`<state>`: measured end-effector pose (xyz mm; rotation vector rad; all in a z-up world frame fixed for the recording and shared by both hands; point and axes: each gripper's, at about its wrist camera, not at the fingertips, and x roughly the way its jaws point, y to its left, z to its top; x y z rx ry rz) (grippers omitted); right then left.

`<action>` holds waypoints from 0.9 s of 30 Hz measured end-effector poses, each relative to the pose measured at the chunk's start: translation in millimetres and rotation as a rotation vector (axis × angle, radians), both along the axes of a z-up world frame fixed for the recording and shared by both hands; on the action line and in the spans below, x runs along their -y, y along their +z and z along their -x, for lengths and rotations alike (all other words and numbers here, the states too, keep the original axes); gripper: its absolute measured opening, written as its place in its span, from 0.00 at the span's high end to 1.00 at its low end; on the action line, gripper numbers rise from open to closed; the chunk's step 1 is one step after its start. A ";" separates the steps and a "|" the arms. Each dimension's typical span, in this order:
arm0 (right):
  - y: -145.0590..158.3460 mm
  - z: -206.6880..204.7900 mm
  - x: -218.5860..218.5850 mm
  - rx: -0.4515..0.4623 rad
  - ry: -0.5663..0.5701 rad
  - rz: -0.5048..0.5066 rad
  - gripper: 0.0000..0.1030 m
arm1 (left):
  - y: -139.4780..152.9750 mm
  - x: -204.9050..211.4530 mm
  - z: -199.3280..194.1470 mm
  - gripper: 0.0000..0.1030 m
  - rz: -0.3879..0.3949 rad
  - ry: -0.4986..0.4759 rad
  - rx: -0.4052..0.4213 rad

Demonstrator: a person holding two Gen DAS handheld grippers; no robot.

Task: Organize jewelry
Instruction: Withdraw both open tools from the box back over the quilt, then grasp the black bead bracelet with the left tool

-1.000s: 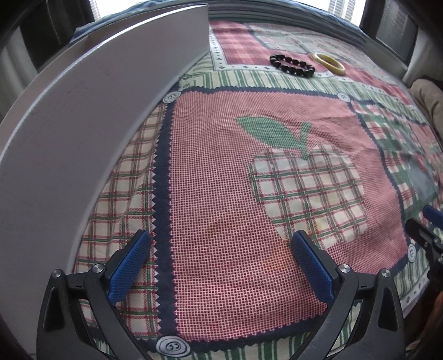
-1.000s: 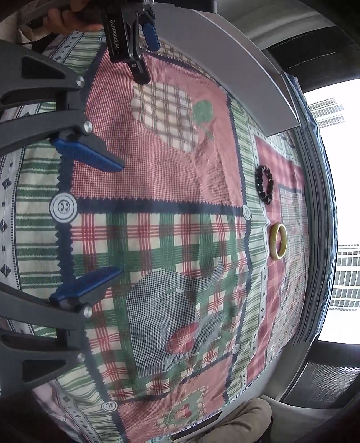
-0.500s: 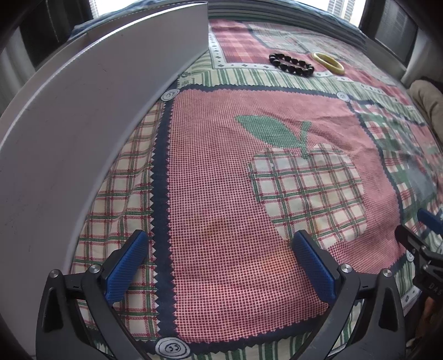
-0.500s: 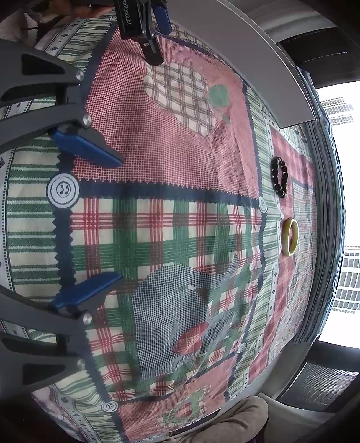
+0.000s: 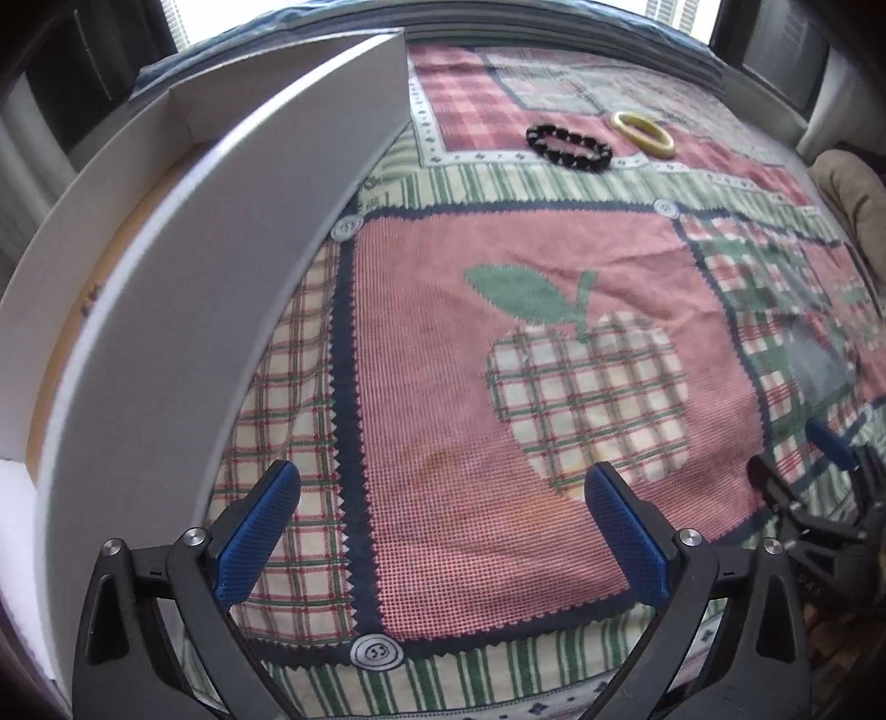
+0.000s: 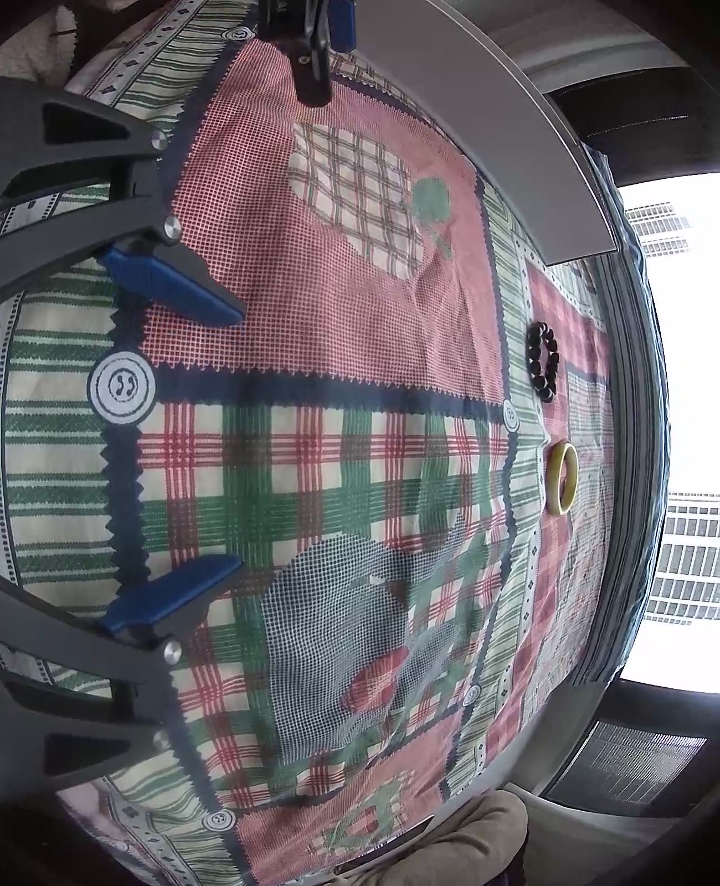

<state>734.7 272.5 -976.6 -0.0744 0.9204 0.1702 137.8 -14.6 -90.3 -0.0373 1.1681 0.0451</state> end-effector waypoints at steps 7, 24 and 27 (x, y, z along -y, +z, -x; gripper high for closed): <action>-0.3 0.6 -0.5 0.003 -0.002 0.001 0.15 | 66.8 7.0 -47.1 0.01 0.092 -0.033 0.118; -0.8 1.9 -1.3 0.010 -0.001 -0.001 0.14 | 14.3 20.2 -132.1 0.01 0.033 0.011 0.003; -0.5 2.0 -1.6 0.011 0.001 -0.001 0.14 | 20.1 10.5 -149.4 0.01 0.034 0.056 -0.005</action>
